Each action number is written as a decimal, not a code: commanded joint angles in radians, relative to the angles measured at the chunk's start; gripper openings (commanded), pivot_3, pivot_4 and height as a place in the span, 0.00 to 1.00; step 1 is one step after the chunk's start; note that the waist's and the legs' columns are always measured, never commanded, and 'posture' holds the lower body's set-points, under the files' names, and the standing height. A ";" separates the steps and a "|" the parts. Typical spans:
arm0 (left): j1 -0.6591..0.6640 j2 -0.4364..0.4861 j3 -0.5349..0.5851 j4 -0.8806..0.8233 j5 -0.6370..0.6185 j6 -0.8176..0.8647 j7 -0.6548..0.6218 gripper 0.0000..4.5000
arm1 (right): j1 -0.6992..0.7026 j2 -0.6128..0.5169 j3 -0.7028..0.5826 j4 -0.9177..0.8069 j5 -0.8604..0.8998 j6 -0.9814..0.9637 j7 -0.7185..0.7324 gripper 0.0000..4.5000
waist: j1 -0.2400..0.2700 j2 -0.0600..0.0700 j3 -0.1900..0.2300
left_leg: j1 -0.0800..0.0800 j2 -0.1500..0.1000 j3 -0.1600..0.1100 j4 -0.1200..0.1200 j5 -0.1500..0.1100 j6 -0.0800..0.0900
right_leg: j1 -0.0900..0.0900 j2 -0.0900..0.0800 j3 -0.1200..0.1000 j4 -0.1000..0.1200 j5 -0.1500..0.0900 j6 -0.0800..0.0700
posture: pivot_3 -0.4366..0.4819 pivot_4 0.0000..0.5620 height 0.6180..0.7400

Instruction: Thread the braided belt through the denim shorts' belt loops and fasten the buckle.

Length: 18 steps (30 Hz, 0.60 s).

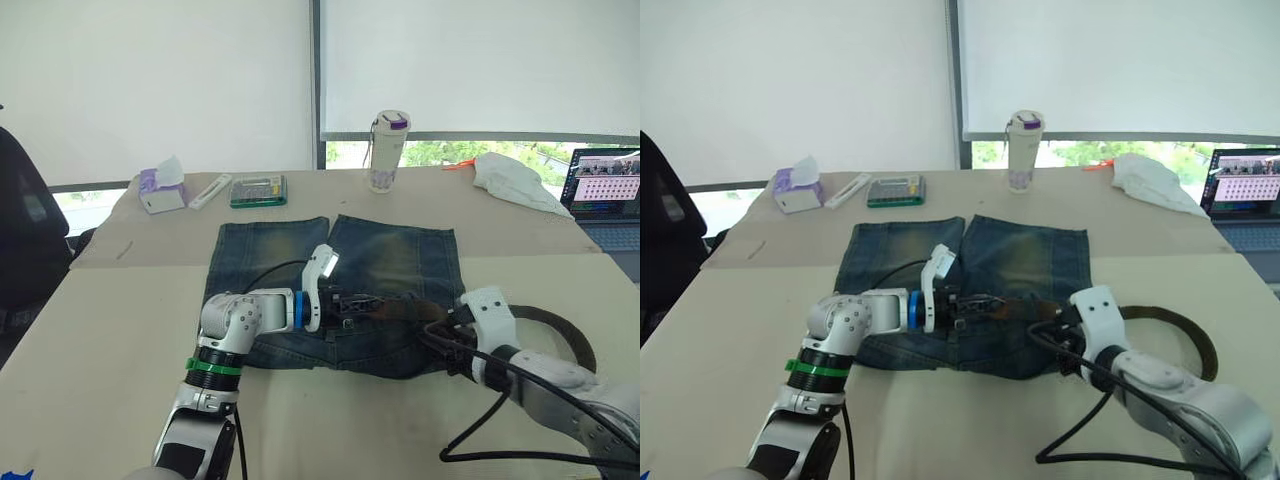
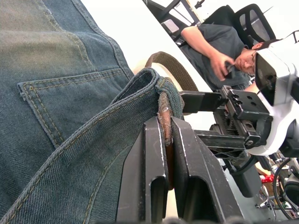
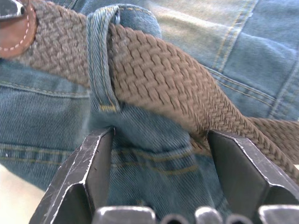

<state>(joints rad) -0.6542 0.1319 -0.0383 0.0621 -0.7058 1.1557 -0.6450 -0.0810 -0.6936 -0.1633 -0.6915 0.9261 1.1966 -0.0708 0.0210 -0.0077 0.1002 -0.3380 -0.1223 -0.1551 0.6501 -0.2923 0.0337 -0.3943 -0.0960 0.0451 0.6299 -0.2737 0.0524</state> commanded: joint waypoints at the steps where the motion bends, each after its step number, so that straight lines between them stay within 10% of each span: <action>1: -0.021 -0.014 0.011 -0.017 -0.003 -0.031 0.008 0.00 | -0.031 0.010 -0.020 -0.032 0.026 0.062 -0.008 0.45 | 0.000 0.000 0.000 | 0.000 0.000 0.000 0.000 0.000 0.000 | 0.000 0.000 0.000 0.000 0.000 0.000 | 0.48 0.27 1.00; 18: -0.018 -0.034 0.008 -0.008 0.001 -0.049 0.035 0.00 | -0.077 0.063 -0.051 -0.061 0.016 0.166 -0.043 0.38 | -0.004 0.002 -0.001 | 0.000 0.000 0.000 0.000 0.000 0.000 | 0.000 0.000 0.000 0.000 0.000 0.000 | 0.48 0.27 1.00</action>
<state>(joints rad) -0.6541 0.0987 -0.0300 0.0639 -0.7044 1.1304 -0.6000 -0.1390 -0.6357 -0.2138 -0.7466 0.9630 1.3648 -0.1113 0.0174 -0.0061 0.0992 -0.3377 -0.1220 -0.1549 0.6501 -0.2923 0.0336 -0.3945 -0.0958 0.0452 0.6304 -0.2737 0.0524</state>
